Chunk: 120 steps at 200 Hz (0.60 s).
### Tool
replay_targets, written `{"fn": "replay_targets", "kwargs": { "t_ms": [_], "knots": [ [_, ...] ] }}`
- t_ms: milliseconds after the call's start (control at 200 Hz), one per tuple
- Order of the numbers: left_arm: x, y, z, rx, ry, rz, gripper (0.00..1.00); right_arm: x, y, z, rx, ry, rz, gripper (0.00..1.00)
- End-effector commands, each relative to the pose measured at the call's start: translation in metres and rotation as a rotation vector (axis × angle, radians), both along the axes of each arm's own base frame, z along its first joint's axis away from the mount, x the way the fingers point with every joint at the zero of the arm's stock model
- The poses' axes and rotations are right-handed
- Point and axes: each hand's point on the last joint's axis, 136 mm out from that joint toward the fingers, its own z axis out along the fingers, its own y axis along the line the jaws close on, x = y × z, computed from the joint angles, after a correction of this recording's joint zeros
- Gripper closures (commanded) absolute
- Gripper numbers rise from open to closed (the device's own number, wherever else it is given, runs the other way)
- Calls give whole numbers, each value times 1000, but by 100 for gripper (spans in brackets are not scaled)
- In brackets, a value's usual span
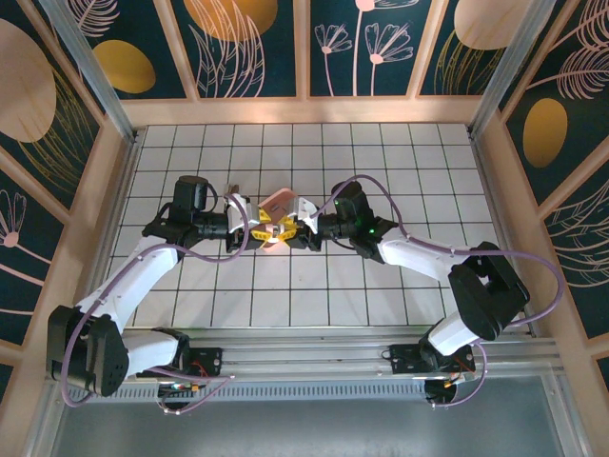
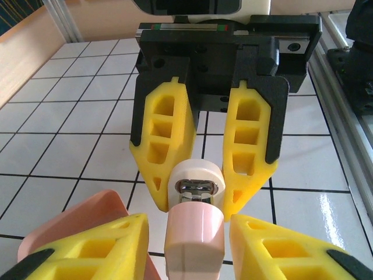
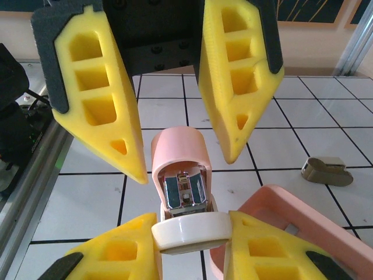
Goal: Load the staples into the stapler
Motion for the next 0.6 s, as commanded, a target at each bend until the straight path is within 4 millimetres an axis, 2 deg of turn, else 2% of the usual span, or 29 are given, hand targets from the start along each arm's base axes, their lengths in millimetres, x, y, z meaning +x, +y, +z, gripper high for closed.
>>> {"fn": "replay_targets", "kwargs": {
  "t_ms": [0,185,335,445,531,596],
  "knots": [
    [-4,-5,7,-24,-5,-45,61,-5,6,31,61,-68,48,91],
    [-4,-6,8,-28,-3,-51,70,-3,6,30,63,-74,40,91],
    [-4,-6,12,-30,-7,-54,79,-1,3,20,59,-47,24,91],
    [-4,-6,13,-32,-7,-56,77,-1,0,17,60,-36,16,91],
    [-4,-6,14,-34,-7,-56,65,-1,1,17,62,-34,18,91],
    [-5,-7,14,-36,-4,-57,63,-1,1,18,65,-34,21,91]
  ]
}}
